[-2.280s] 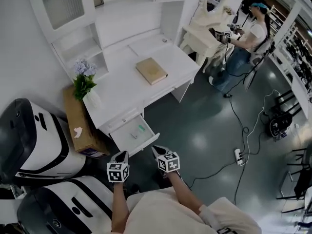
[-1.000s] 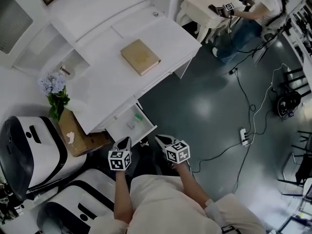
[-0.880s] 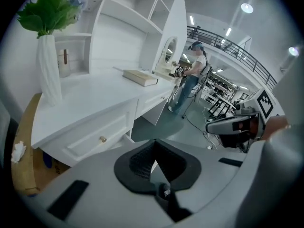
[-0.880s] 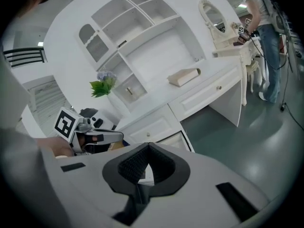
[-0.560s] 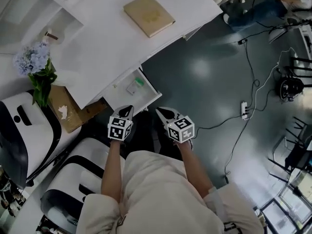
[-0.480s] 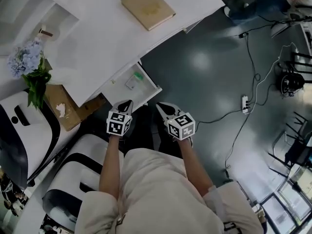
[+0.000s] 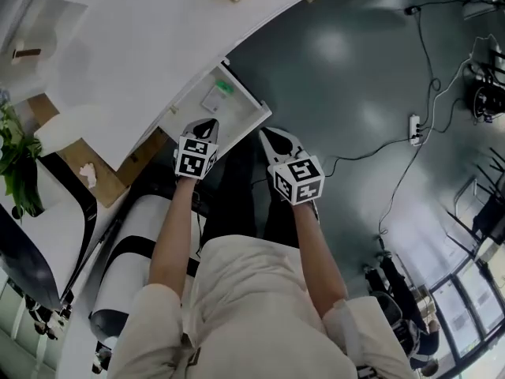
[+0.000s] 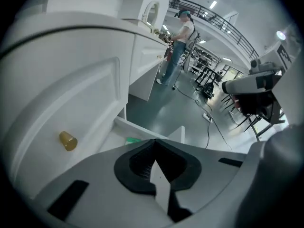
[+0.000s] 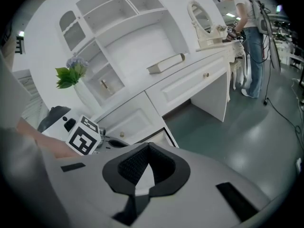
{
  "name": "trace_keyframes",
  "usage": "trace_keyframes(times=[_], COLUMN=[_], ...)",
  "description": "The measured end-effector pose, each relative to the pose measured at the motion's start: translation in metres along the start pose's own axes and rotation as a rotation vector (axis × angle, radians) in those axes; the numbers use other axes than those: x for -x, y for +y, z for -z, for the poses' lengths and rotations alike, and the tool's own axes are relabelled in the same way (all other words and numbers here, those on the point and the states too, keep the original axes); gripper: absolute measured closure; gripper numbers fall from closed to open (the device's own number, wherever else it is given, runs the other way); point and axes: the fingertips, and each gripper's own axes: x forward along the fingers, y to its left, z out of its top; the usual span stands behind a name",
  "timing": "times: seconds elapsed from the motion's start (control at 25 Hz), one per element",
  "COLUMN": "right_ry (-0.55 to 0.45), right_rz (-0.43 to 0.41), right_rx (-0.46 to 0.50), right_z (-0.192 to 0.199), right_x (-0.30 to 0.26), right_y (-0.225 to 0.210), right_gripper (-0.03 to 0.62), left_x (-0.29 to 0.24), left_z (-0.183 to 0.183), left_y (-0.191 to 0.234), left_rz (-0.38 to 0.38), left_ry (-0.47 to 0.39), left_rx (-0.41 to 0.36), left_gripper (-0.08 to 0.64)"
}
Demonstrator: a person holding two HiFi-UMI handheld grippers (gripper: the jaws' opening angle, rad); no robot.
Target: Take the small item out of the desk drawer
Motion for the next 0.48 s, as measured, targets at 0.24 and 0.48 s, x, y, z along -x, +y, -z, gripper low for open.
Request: trace_keyframes(times=[0.24,0.48], right_ry=[0.003,0.067], right_rz=[-0.013,-0.024], right_rx=[-0.058,0.008], right_z=[0.021,0.042], right_x=[-0.030,-0.050], right_y=[0.002,0.009], right_gripper=[0.568,0.568], left_x=[-0.038,-0.072], left_z=[0.027,0.031], left_y=[0.029,0.045], left_rz=[-0.002,0.010], left_ry=[0.076,0.113], left_rx=[-0.050,-0.084], left_gripper=[0.545,0.545])
